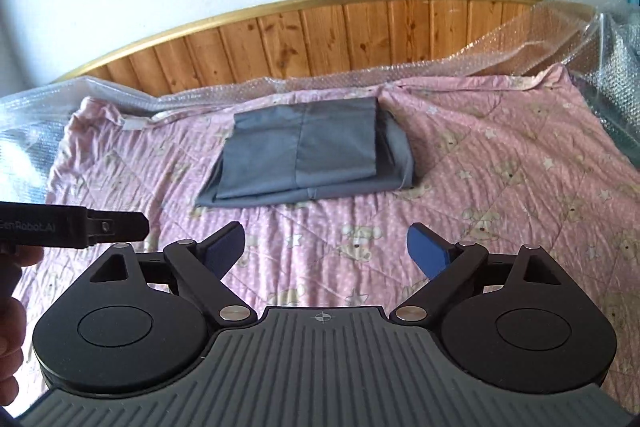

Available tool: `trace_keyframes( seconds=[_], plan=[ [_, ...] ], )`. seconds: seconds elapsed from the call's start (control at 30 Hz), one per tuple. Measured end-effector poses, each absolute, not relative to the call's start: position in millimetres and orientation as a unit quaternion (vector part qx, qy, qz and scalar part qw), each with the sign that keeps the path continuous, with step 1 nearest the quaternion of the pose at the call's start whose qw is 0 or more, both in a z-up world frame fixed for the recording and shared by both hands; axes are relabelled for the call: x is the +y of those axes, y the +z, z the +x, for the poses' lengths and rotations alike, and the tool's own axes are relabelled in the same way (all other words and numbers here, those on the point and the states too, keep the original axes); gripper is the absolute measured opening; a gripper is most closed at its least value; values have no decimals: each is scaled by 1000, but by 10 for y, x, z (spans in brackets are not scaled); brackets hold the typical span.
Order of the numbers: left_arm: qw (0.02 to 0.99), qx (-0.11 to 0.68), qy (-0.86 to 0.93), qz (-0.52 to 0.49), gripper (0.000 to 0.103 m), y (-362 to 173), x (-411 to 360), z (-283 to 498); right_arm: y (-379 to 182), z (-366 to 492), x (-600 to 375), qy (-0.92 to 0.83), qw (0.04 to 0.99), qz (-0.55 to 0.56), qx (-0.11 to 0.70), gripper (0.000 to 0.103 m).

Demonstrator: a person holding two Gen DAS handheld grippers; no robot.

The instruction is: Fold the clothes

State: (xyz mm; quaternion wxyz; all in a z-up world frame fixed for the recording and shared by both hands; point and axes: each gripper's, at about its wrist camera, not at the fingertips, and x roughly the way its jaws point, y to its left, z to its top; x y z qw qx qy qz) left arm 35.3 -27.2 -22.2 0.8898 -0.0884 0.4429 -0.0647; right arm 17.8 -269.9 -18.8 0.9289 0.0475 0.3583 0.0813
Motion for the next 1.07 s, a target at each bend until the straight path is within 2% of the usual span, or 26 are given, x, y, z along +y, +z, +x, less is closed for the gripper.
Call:
trace_keyframes(
  seconds=[0.27,0.57,1.07],
  plan=[
    [895,431,-76,-83,103,-139,-171,-69,-80,-212,-2478,70,931,26,358,91],
    [895,428,-84,-95,103,-135,-97,-288,27,-282,-2309,69,933,-1,352,92],
    [901,422,-89,-41,103,-248,-358,-535,-153,-371,-2485,54,927,11,372,93]
  ],
)
